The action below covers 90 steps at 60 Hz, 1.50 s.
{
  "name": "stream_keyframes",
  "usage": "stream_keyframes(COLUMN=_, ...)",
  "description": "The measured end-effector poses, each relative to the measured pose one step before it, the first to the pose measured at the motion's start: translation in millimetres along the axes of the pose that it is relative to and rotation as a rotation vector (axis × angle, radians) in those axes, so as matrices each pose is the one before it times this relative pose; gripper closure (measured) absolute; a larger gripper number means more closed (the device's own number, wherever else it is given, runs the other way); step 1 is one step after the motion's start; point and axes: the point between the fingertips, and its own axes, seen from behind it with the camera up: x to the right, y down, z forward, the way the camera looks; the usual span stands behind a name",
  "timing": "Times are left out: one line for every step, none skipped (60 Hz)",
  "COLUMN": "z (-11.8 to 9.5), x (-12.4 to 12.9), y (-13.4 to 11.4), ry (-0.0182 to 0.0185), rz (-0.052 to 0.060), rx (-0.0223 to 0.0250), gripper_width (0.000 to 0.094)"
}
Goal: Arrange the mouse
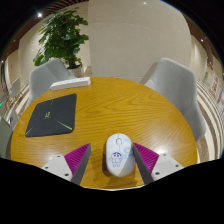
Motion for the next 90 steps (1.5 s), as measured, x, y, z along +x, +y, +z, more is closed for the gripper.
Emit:
stream_keyframes(z=0.08, x=-0.90, y=0.42, ry=0.00011, rz=-0.0035, rx=-0.00036, gripper_width=0.0073)
stream_keyframes(z=0.58, x=-0.37, y=-0.41, ry=-0.00045, rz=-0.0033, rx=0.00034, gripper_width=0.0078)
stream_keyframes(z=0.25, x=-0.48, y=-0.27, ry=0.00030, rz=-0.0029, rx=0.00037, gripper_width=0.0088)
stream_keyframes(z=0.18, x=0.05, y=-0.41, ry=0.00078, rz=-0.0022, rx=0.00033, gripper_width=0.0099)
stream_keyframes(z=0.15, x=-0.05, y=-0.37, ry=0.00131, rz=-0.0013, rx=0.00084, gripper_width=0.0112)
stream_keyframes(z=0.03, x=-0.23, y=-0.19, ry=0.00125, rz=-0.0006, rx=0.00071, gripper_width=0.0135)
stream_keyframes(z=0.64, x=-0.61, y=-0.05, ry=0.00190, rz=-0.0013, rx=0.00156, gripper_width=0.0156)
stream_keyframes(z=0.23, x=0.25, y=-0.30, ry=0.00165, rz=-0.0012, rx=0.00089, gripper_width=0.0175)
stream_keyframes(z=0.38, x=0.39, y=0.02, ry=0.00179, rz=-0.0011, rx=0.00038, gripper_width=0.0197)
stream_keyframes(z=0.20, x=0.60, y=-0.11, ry=0.00265, rz=-0.0015, rx=0.00070, gripper_width=0.0214)
stream_keyframes(z=0.21, x=0.62, y=-0.01, ry=0.00262, rz=-0.0015, rx=0.00069, gripper_width=0.0216)
stream_keyframes(z=0.19, x=0.65, y=-0.15, ry=0.00213, rz=-0.0006, rx=0.00164, gripper_width=0.0272)
stream_keyframes(z=-0.89, x=0.45, y=0.07, ry=0.00419, rz=0.0010, rx=0.00107, gripper_width=0.0327)
stream_keyframes(z=-0.14, x=0.41, y=-0.13, ry=0.00092, rz=0.0027, rx=0.00168, gripper_width=0.0383)
stream_keyframes(z=-0.48, x=0.45, y=-0.49, ry=0.00180, rz=0.0039, rx=0.00270, gripper_width=0.0430)
stream_keyframes(z=0.06, x=0.45, y=0.70, ry=0.00434, rz=0.0016, rx=-0.00220, gripper_width=0.0430)
stream_keyframes(z=-0.01, x=0.92, y=0.56, ry=0.00629, rz=-0.0028, rx=-0.00169, gripper_width=0.0449)
stream_keyframes(z=0.06, x=0.54, y=-0.51, ry=0.00438, rz=-0.0066, rx=0.00178, gripper_width=0.0471)
stream_keyframes(z=0.56, x=0.18, y=0.44, ry=0.00126, rz=-0.0065, rx=-0.00305, gripper_width=0.0483)
stream_keyframes(z=-1.21, x=1.17, y=-0.14, ry=0.00188, rz=-0.0024, rx=-0.00120, gripper_width=0.0497)
stream_keyframes(z=-0.13, x=0.03, y=0.28, ry=0.00263, rz=0.0033, rx=-0.00102, gripper_width=0.0506)
stream_keyframes(z=-0.35, x=0.00, y=0.54, ry=0.00173, rz=0.0081, rx=-0.00464, gripper_width=0.0512)
stream_keyframes(z=-0.64, x=-0.60, y=0.40, ry=-0.00061, rz=0.0098, rx=-0.00440, gripper_width=0.0516)
stream_keyframes(z=-0.63, x=-0.73, y=-0.22, ry=-0.00141, rz=0.0097, rx=-0.00372, gripper_width=0.0519)
stream_keyframes(z=-0.79, x=-0.32, y=-1.05, ry=-0.00021, rz=0.0071, rx=-0.00140, gripper_width=0.0524)
stream_keyframes(z=-1.10, x=-0.55, y=-1.73, ry=0.00050, rz=0.0020, rx=-0.00018, gripper_width=0.0525)
stream_keyframes(z=-0.65, x=-0.39, y=-2.70, ry=0.00211, rz=-0.0010, rx=0.00203, gripper_width=0.0524)
stream_keyframes(z=0.23, x=-1.92, y=-4.67, ry=0.00332, rz=-0.0004, rx=0.00456, gripper_width=0.0527)
stream_keyframes(z=-2.71, x=-0.21, y=-4.83, ry=0.00226, rz=0.0015, rx=0.00609, gripper_width=0.0527)
stream_keyframes(z=-1.77, x=-1.73, y=-5.46, ry=0.00140, rz=0.0043, rx=0.00755, gripper_width=0.0526)
stream_keyframes(z=-1.86, x=-2.32, y=-5.92, ry=-0.00168, rz=0.0042, rx=0.00620, gripper_width=0.0528)
stream_keyframes(z=-1.60, x=-3.89, y=-6.05, ry=-0.00523, rz=0.0040, rx=0.00494, gripper_width=0.0527)
stream_keyframes(z=-1.69, x=-4.49, y=-6.61, ry=-0.00663, rz=0.0031, rx=0.00467, gripper_width=0.0526)
stream_keyframes(z=-0.66, x=-4.95, y=-7.71, ry=-0.00339, rz=0.0029, rx=0.00582, gripper_width=0.0527)
stream_keyframes(z=0.33, x=-4.59, y=-7.99, ry=-0.00463, rz=0.0031, rx=0.00844, gripper_width=0.0525)
stream_keyframes(z=-1.85, x=-4.43, y=-8.58, ry=-0.00321, rz=0.0035, rx=0.00995, gripper_width=0.0526)
stream_keyframes(z=-1.57, x=-5.15, y=-9.38, ry=-0.00569, rz=0.0036, rx=0.01223, gripper_width=0.0526)
stream_keyframes(z=-1.41, x=-6.62, y=-9.15, ry=-0.00880, rz=0.0011, rx=0.01152, gripper_width=0.0527)
stream_keyframes(z=-1.05, x=-7.06, y=-9.08, ry=-0.01047, rz=-0.0022, rx=0.01022, gripper_width=0.0526)
stream_keyframes(z=-1.17, x=-7.06, y=-9.20, ry=-0.00948, rz=-0.0010, rx=0.01070, gripper_width=0.0526)
stream_keyframes(z=-0.92, x=-6.72, y=-9.42, ry=-0.00809, rz=0.0026, rx=0.01287, gripper_width=0.0527)
stream_keyframes(z=-0.58, x=-7.71, y=-9.84, ry=-0.00793, rz=0.0032, rx=0.01381, gripper_width=0.0527)
stream_keyframes(z=-0.12, x=-7.77, y=-8.78, ry=-0.00786, rz=-0.0008, rx=0.01126, gripper_width=0.0526)
stream_keyframes(z=2.02, x=-11.08, y=-10.25, ry=-0.00522, rz=-0.0057, rx=0.00620, gripper_width=0.0526)
stream_keyframes(z=0.43, x=-7.28, y=-5.78, ry=-0.00991, rz=-0.0033, rx=0.00688, gripper_width=0.0526)
stream_keyframes(z=0.81, x=-7.76, y=-5.72, ry=-0.00976, rz=0.0007, rx=0.00875, gripper_width=0.0528)
stream_keyframes(z=1.95, x=-7.98, y=-5.63, ry=-0.00966, rz=0.0044, rx=0.00812, gripper_width=0.0529)
stream_keyframes(z=2.46, x=-8.40, y=-4.33, ry=-0.00951, rz=0.0032, rx=0.00546, gripper_width=0.0528)
stream_keyframes(z=3.08, x=-8.33, y=-3.11, ry=-0.00791, rz=-0.0018, rx=0.00213, gripper_width=0.0530)
stream_keyframes(z=2.99, x=-8.11, y=-1.56, ry=-0.00602, rz=-0.0053, rx=0.00025, gripper_width=0.0529)
stream_keyframes(z=2.89, x=-10.49, y=-2.48, ry=-0.00358, rz=-0.0059, rx=-0.00003, gripper_width=0.0527)
stream_keyframes(z=8.05, x=-8.03, y=-5.11, ry=-0.00510, rz=-0.0039, rx=0.00071, gripper_width=0.0529)
stream_keyframes(z=4.40, x=-6.73, y=-1.33, ry=-0.00425, rz=-0.0016, rx=0.00362, gripper_width=0.0528)
stream_keyframes(z=5.25, x=-7.25, y=-0.09, ry=-0.00429, rz=-0.0007, rx=0.00108, gripper_width=0.0528)
stream_keyframes(z=5.98, x=-7.52, y=2.04, ry=-0.00434, rz=-0.0033, rx=-0.00513, gripper_width=0.0532)
stream_keyframes(z=6.46, x=-7.57, y=4.97, ry=-0.00501, rz=-0.0059, rx=-0.01368, gripper_width=0.0532)
stream_keyframes(z=4.34, x=-8.60, y=11.26, ry=-0.00593, rz=-0.0062, rx=-0.01862, gripper_width=0.0529)
stream_keyframes(z=9.94, x=-9.36, y=4.98, ry=-0.00856, rz=-0.0012, rx=-0.01976, gripper_width=0.0529)
stream_keyframes(z=6.95, x=-7.91, y=5.71, ry=-0.00953, rz=0.0073, rx=-0.01644, gripper_width=0.0529)
stream_keyframes(z=6.64, x=-8.25, y=5.93, ry=-0.01079, rz=0.0115, rx=-0.01444, gripper_width=0.0528)
stream_keyframes(z=6.78, x=-7.02, y=5.94, ry=-0.00861, rz=0.0080, rx=-0.01463, gripper_width=0.0531)
stream_keyframes(z=6.50, x=-4.94, y=6.37, ry=-0.00326, rz=0.0007, rx=-0.01628, gripper_width=0.0530)
stream_keyframes(z=6.91, x=-3.25, y=6.45, ry=0.00379, rz=-0.0056, rx=-0.01656, gripper_width=0.0528)
stream_keyframes(z=3.59, x=-0.24, y=14.74, ry=0.00918, rz=-0.0067, rx=-0.01078, gripper_width=0.0529)
stream_keyframes(z=8.07, x=-1.97, y=1.18, ry=0.01094, rz=-0.0082, rx=-0.00998, gripper_width=0.0529)
stream_keyframes(z=5.18, x=-0.97, y=2.95, ry=0.00835, rz=-0.0067, rx=-0.00574, gripper_width=0.0527)
stream_keyframes(z=4.61, x=-1.10, y=3.15, ry=0.00565, rz=-0.0064, rx=-0.00463, gripper_width=0.0529)
stream_keyframes(z=4.42, x=-1.48, y=3.26, ry=0.00318, rz=-0.0068, rx=-0.00528, gripper_width=0.0530)
stream_keyframes(z=3.83, x=-1.63, y=3.64, ry=0.00220, rz=-0.0072, rx=-0.00765, gripper_width=0.0528)
stream_keyframes(z=3.84, x=-1.27, y=4.12, ry=0.00209, rz=-0.0077, rx=-0.00968, gripper_width=0.0528)
stream_keyframes(z=-0.56, x=-1.16, y=9.13, ry=0.00287, rz=-0.0078, rx=-0.00933, gripper_width=0.0526)
stream_keyframes(z=2.40, x=-0.48, y=7.09, ry=0.00345, rz=-0.0054, rx=-0.00922, gripper_width=0.0496)
stream_keyframes(z=0.38, x=-0.46, y=-1.93, ry=0.00545, rz=-0.0077, rx=0.01386, gripper_width=0.0504)
stream_keyframes(z=0.23, x=-0.94, y=-3.14, ry=0.00355, rz=-0.0078, rx=0.01749, gripper_width=0.0493)
stream_keyframes(z=0.61, x=-0.35, y=-1.75, ry=0.00500, rz=-0.0075, rx=0.00954, gripper_width=0.0489)
stream_keyframes(z=0.57, x=0.34, y=0.88, ry=0.00605, rz=-0.0084, rx=-0.00189, gripper_width=0.0470)
stream_keyframes(z=0.70, x=0.02, y=1.63, ry=0.00420, rz=-0.0043, rx=-0.00479, gripper_width=0.0420)
stream_keyframes(z=-0.30, x=0.73, y=1.55, ry=0.00609, rz=-0.0003, rx=-0.00529, gripper_width=0.0391)
stream_keyframes(z=-1.44, x=1.49, y=-0.49, ry=0.00020, rz=-0.0007, rx=-0.00524, gripper_width=0.0362)
stream_keyframes(z=-4.16, x=0.70, y=1.25, ry=0.00170, rz=0.0011, rx=-0.00315, gripper_width=0.0299)
stream_keyframes(z=-0.55, x=0.77, y=0.46, ry=0.00383, rz=0.0010, rx=-0.00232, gripper_width=0.0236)
stream_keyframes(z=-0.81, x=1.08, y=0.25, ry=0.00523, rz=-0.0014, rx=-0.00240, gripper_width=0.0173)
stream_keyframes(z=-1.52, x=1.52, y=-0.52, ry=0.00502, rz=-0.0003, rx=-0.00072, gripper_width=0.0110)
stream_keyframes(z=-1.85, x=-0.02, y=-0.95, ry=-0.00341, rz=0.0002, rx=0.00015, gripper_width=0.0047)
stream_keyframes(z=-2.23, x=1.21, y=-1.27, ry=0.00194, rz=0.0036, rx=-0.00003, gripper_width=0.0082)
stream_keyframes(z=-3.49, x=1.68, y=-1.57, ry=0.00085, rz=0.0050, rx=0.00172, gripper_width=0.0085)
stream_keyframes(z=-4.69, x=1.66, y=-1.86, ry=-0.00010, rz=0.0050, rx=0.00141, gripper_width=0.0078)
stream_keyframes(z=-5.70, x=2.03, y=-1.95, ry=0.00054, rz=0.0053, rx=0.00138, gripper_width=0.0075)
stream_keyframes(z=-6.64, x=2.43, y=-2.00, ry=0.00122, rz=0.0047, rx=0.00101, gripper_width=0.0075)
stream_keyframes(z=-7.40, x=2.63, y=-1.96, ry=0.00076, rz=0.0033, rx=0.00036, gripper_width=0.0075)
